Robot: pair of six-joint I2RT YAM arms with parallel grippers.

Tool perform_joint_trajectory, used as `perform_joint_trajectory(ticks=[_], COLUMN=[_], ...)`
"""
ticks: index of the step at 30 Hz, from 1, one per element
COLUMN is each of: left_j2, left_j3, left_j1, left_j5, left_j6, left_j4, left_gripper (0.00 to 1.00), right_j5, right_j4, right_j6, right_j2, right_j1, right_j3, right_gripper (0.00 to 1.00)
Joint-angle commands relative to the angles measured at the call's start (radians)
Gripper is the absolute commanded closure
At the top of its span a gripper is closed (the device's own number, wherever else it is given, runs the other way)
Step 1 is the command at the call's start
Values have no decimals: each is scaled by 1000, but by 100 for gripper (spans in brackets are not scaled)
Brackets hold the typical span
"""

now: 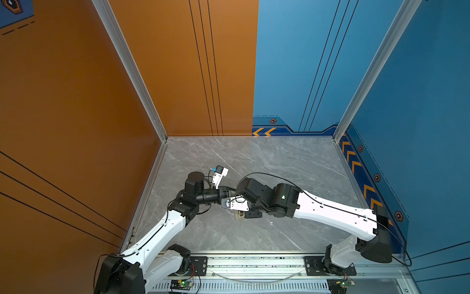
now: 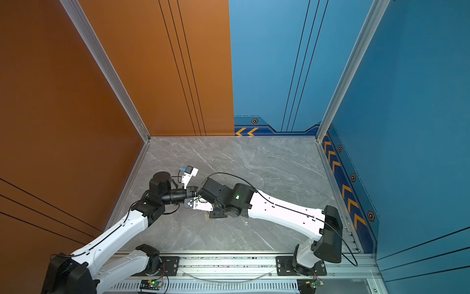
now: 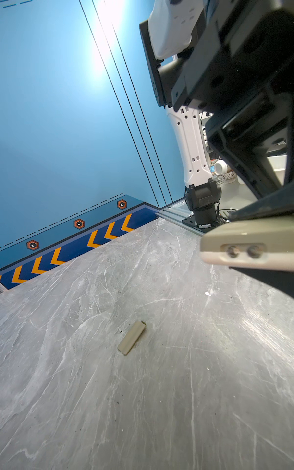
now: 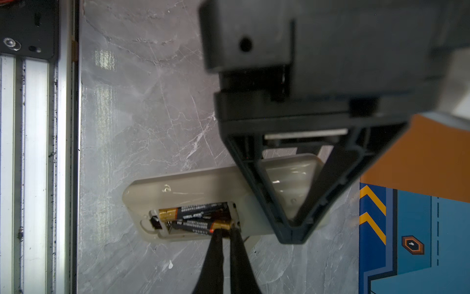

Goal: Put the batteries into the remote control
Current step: 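Press down along the second battery with closed right gripper tips while left holds remote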

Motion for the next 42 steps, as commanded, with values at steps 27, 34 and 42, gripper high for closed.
perform_joint_trajectory(ticks=[27, 34, 42], left_j2=[-32, -31, -32], left_j3=[40, 40, 40], left_j1=[-11, -9, -8], left_j5=[104, 104, 101], left_j6=[-24, -24, -24], left_j4=[102, 103, 100], left_gripper=[100, 100, 100], right_j5=[-32, -27, -24], right_j4=[-61, -59, -59], right_j6=[-4, 1, 5], right_j2=[86, 76, 67], right_j1=[9, 8, 8], right_j3=[-10, -11, -9], right_gripper=[94, 95, 94])
